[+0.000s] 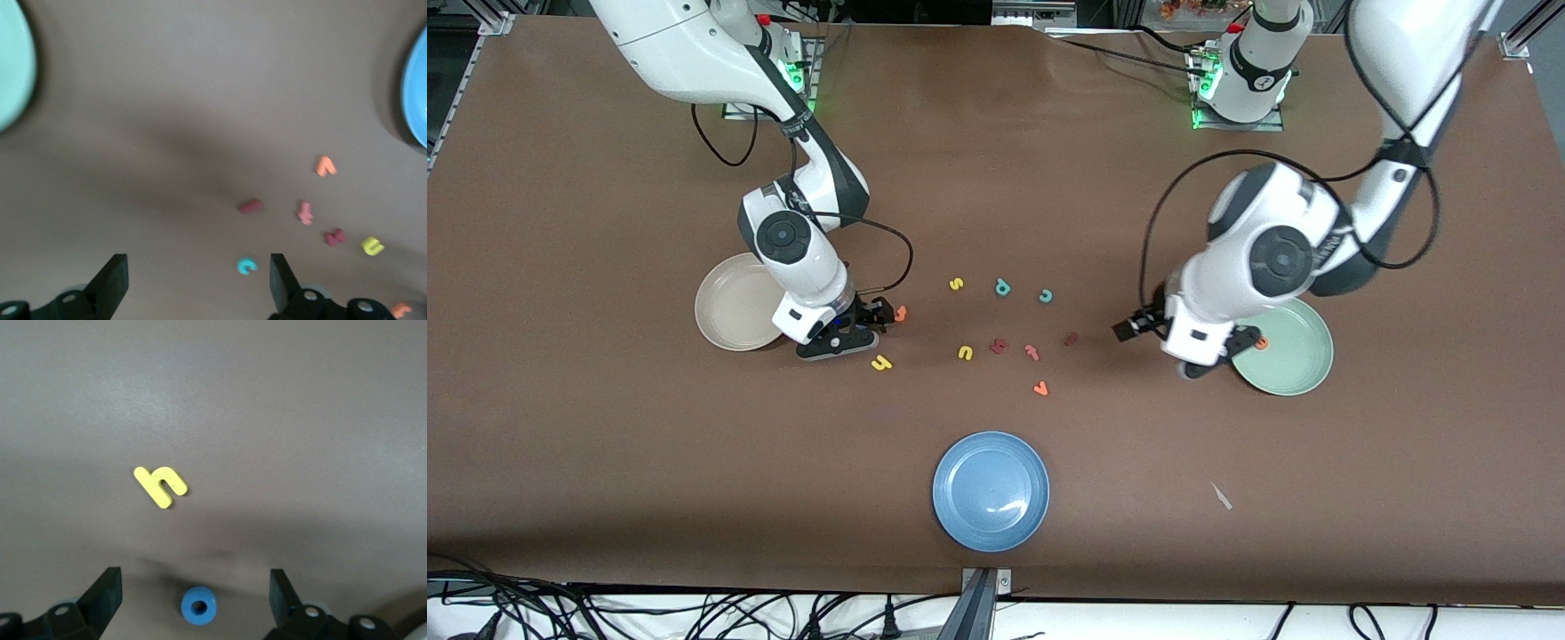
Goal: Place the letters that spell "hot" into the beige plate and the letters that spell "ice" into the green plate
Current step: 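Grasp the blue o with the right gripper while the left gripper reaches letters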
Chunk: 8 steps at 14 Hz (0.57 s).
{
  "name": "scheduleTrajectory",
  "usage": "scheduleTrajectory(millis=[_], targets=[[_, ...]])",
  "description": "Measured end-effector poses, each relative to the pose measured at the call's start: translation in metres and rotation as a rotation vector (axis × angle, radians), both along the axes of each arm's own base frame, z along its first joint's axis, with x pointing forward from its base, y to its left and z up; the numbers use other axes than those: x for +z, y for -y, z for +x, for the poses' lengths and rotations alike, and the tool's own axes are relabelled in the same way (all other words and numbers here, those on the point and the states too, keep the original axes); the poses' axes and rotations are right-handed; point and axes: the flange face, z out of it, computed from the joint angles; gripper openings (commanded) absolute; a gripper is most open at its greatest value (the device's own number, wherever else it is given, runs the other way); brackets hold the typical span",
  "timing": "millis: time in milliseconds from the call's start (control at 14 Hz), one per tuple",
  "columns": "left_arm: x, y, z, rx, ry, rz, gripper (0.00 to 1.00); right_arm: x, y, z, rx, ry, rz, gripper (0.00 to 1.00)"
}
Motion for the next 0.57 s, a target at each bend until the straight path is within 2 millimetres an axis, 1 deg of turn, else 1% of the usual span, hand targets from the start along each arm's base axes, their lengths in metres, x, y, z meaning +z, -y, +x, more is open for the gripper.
scheduleTrajectory(millis=[71, 143, 286, 429, 571], targets=[[-0.008, 0.018, -0.009, 0.018, 0.002, -0.005, 0.9, -0.003, 0.0, -0.001, 0.001, -0.002, -0.007, 0.96], [-0.021, 0.033, -0.019, 0.036, 0.005, -0.012, 0.9, -0.006, 0.001, -0.002, 0.002, -0.007, -0.011, 0.95], [-0.052, 0.06, -0.042, 0.059, 0.029, -0.032, 0.9, -0.011, 0.003, -0.006, -0.001, -0.018, -0.016, 0.94], [-0.083, 0.079, -0.067, 0.065, 0.068, -0.002, 0.89, -0.014, 0.004, -0.009, -0.013, -0.025, -0.019, 0.92], [-0.109, 0.091, -0.083, 0.07, 0.095, 0.065, 0.89, -0.019, 0.005, -0.014, -0.017, -0.031, -0.02, 0.87]])
